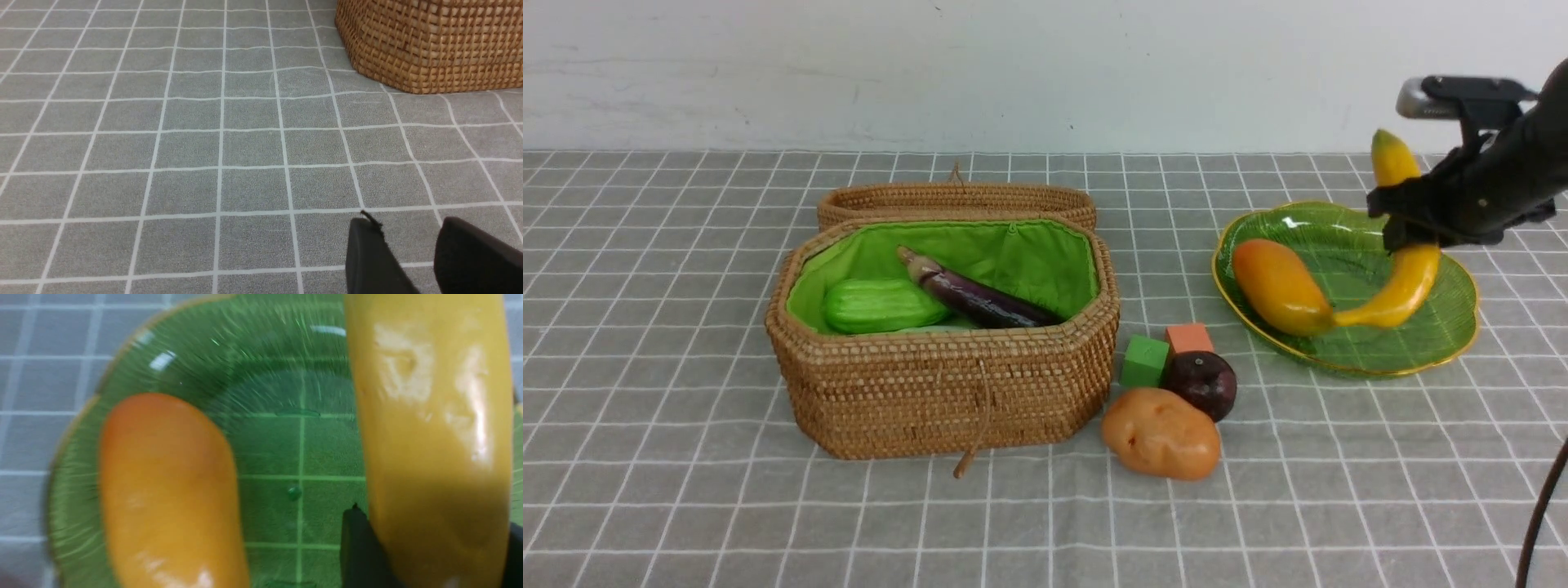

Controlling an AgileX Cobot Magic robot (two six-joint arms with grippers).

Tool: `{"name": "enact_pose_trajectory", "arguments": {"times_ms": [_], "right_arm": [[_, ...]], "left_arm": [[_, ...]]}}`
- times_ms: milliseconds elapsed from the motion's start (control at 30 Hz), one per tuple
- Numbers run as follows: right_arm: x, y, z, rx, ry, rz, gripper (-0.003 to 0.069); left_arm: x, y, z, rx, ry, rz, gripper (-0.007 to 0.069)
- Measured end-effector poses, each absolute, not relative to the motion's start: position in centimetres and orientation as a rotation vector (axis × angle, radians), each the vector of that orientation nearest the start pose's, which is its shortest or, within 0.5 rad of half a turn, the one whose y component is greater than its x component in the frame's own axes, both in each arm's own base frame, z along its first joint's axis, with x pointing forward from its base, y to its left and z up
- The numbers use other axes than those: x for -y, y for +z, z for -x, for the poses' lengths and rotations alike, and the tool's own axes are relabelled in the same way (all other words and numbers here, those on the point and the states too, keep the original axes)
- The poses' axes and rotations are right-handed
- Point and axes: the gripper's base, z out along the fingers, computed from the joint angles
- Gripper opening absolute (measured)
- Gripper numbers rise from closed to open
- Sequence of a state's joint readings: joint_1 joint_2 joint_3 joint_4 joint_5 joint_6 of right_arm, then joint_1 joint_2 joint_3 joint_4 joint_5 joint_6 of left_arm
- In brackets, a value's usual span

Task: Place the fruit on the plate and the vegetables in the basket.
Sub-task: Use the right arm to grab a banana and put it into the right plate

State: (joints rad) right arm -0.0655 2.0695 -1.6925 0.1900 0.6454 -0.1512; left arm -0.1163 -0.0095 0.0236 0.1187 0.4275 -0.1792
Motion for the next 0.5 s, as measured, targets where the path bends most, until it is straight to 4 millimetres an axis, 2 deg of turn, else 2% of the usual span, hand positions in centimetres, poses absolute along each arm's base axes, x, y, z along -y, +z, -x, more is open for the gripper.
{"name": "enact_pose_trajectory", "arguments": {"times_ms": [33, 67, 133, 333, 433, 500], "right_arm": [[2.3, 22.5, -47.1, -2.499, 0.115, -0.043, 0.0308], [2.7, 21.2, -47.6, -2.522, 0.118, -0.060, 0.0308], [3.0, 20.3, -47.8, -2.538, 0.117, -0.069, 0.0308], [3.2, 20.4, -48.0, -2.530, 0.117, -0.075, 0.0311], [3.1, 20.5, -47.8, -2.544, 0.128, -0.078, 0.0368], [3.0, 21.0, -47.4, -2.559, 0.143, -0.079, 0.0452]], "left_arm": [[0.1, 16.8, -5.1, -1.923, -0.079, -0.011, 0.0238], [0.1, 16.8, -5.1, -1.923, -0.079, -0.011, 0.0238], [0.1, 16.8, -5.1, -1.923, -0.079, -0.011, 0.0238], [0.1, 16.8, -5.1, -1.923, -0.079, -0.011, 0.0238], [0.1, 16.8, -5.1, -1.923, -0.079, -0.011, 0.0238], [0.1, 16.8, -5.1, -1.923, -0.079, -0.011, 0.0238]]}}
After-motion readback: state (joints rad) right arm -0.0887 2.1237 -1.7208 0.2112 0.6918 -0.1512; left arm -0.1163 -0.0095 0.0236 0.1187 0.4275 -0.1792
